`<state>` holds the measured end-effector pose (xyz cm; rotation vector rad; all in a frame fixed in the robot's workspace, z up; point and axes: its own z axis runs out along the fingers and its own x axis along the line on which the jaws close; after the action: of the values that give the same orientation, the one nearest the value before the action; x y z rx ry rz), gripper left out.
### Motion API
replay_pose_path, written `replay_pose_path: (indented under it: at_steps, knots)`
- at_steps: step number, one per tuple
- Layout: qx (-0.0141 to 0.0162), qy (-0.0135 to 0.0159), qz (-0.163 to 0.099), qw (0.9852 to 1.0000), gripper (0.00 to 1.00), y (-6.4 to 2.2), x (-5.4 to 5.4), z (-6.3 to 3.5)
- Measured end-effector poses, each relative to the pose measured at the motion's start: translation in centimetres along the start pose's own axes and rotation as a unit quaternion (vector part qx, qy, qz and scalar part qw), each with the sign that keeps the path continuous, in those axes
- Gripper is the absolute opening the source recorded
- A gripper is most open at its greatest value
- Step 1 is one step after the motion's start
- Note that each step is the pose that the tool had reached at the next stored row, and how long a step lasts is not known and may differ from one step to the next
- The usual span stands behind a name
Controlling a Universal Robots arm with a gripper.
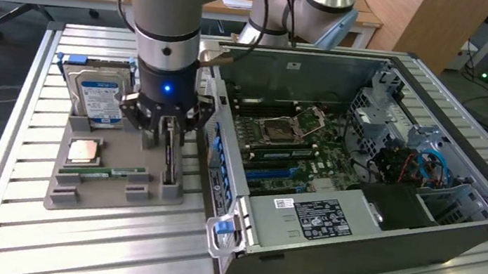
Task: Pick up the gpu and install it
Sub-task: 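Pick up the gpu and move the gpu toward the slot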
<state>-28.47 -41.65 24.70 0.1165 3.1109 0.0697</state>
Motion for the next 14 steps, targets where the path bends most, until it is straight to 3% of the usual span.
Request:
replay_pose_path:
  at_steps: [14]
  knots:
    - [0.0000, 0.0000, 0.000, 1.0000, 0.47, 0.25, 0.1, 1.61]
